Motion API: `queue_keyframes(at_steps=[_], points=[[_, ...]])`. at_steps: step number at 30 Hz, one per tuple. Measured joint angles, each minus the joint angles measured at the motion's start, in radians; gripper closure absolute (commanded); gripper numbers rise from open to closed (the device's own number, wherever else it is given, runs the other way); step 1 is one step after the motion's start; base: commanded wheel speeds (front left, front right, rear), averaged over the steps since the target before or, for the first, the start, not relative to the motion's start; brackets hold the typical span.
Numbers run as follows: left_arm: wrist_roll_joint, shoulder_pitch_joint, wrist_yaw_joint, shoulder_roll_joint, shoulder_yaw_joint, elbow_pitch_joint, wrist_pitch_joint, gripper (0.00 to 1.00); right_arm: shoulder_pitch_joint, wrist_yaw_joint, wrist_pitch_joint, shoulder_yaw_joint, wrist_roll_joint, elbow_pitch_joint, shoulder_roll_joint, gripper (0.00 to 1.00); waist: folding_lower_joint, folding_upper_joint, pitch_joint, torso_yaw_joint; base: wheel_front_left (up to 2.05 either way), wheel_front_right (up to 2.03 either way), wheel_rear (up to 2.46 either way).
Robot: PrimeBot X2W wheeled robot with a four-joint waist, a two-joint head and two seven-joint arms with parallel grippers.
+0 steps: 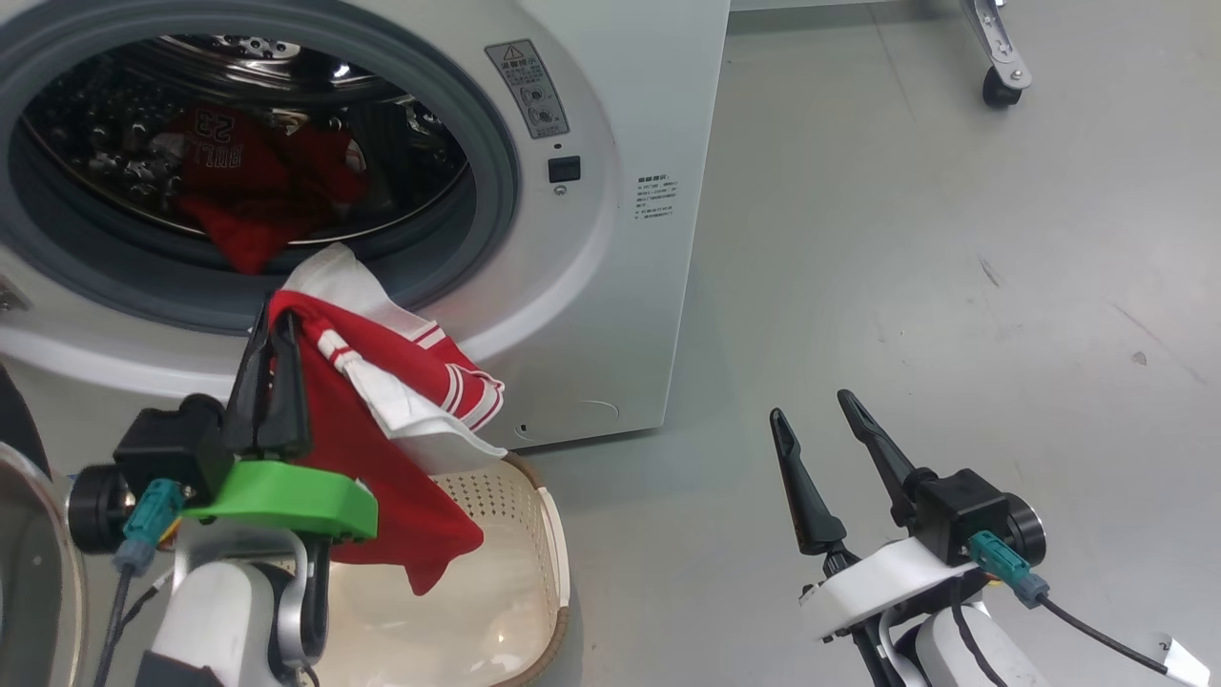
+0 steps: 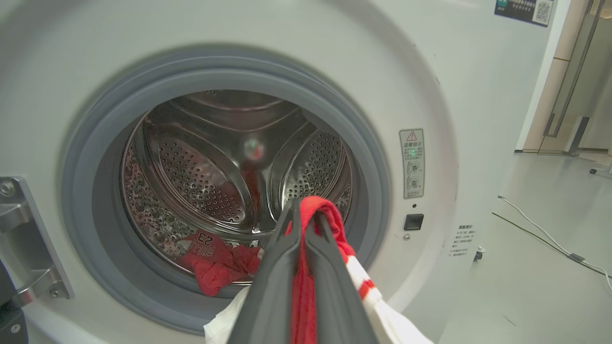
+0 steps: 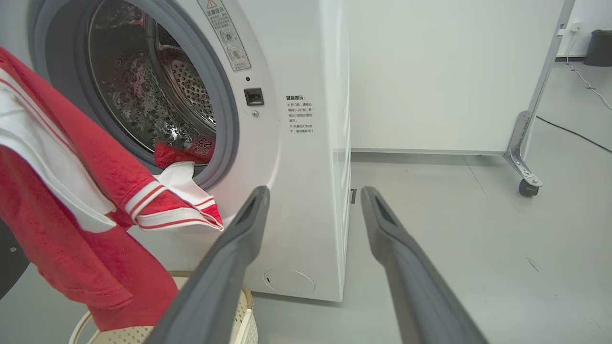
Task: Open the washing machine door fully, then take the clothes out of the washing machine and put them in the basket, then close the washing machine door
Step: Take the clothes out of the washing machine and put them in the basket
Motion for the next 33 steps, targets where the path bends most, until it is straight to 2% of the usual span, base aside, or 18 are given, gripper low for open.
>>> queue_keyframes(at_steps=[6,17,33], points=[[-0.018,0.075,0.004,-0.005,-0.003,0.055,0.042,1.00,-0.005,0.000,0.000,0.009,0.000,-0.019,0.000,0.00,0.0000,0.0000,0.041,-0.009,0.00,0.00,0.00],[-0.038,0.074,0.012,-0.006,0.036,0.177,0.077,1.00,-0.062,-0.001,0.000,0.010,0.001,-0.071,0.000,0.00,0.0000,0.0000,0.164,-0.041,0.00,0.00,0.00],[-0.035,-0.123,0.012,0.057,0.093,0.384,0.132,1.00,-0.140,-0.011,0.000,0.047,0.021,-0.136,0.000,0.00,0.0000,0.0000,0.383,-0.112,0.00,0.00,0.00]])
